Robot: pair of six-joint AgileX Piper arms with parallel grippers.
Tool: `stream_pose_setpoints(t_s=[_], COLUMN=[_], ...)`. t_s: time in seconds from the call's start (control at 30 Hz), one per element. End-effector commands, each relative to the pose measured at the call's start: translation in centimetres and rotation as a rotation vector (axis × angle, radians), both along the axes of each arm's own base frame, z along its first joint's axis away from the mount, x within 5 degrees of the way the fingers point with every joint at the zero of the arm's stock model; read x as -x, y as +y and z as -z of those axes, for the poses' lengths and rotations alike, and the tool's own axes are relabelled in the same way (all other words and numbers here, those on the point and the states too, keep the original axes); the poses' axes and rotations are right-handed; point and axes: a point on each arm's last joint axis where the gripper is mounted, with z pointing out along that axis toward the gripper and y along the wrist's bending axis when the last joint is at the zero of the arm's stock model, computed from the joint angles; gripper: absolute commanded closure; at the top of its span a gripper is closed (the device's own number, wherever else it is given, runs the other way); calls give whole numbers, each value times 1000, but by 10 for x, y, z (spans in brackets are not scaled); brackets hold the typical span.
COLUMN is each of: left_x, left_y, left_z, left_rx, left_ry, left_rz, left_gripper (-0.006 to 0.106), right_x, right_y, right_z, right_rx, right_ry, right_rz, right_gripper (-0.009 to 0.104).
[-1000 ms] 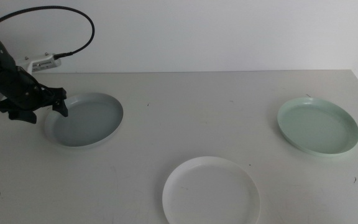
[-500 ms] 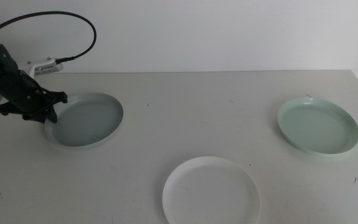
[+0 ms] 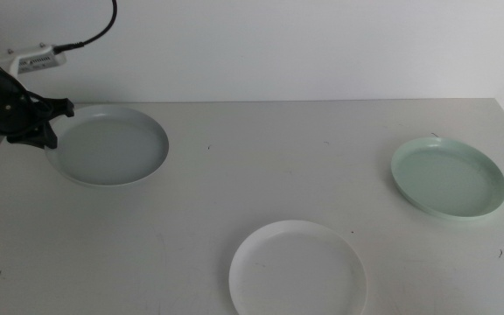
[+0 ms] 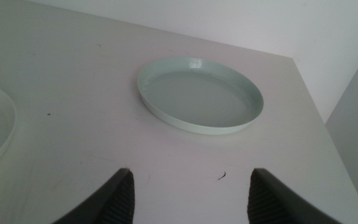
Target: Stack the three bowls on top of each other.
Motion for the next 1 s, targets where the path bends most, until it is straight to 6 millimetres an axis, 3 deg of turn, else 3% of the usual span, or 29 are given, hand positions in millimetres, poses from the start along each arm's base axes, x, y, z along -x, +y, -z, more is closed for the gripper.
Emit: stream_pose_setpoints(t_s=[0.0,0.2,0.37,0.77,0.97], left_x=[24,89,124,154,159], left_y=[-7,-32,-69,-180,-214], left_z=[-56,-83,-95,-72,-56], left_rx=[32,100,136,203,232], left_ry=[-154,-228,-246,-202,-165], left_rz=[-37,-49,18,322,395], left_gripper=[100,100,100,100,100], right_x=[0,0,0,0,0], right_y=[-2,-2,-2,-2,-2], right_z=[-10,-10,-10,-10,-10], right_rx=[13,13,13,13,13], right_ry=[-105,-105,-105,-105,-105], right_rz=[19,19,19,19,19], right_gripper=[48,48,48,48,48])
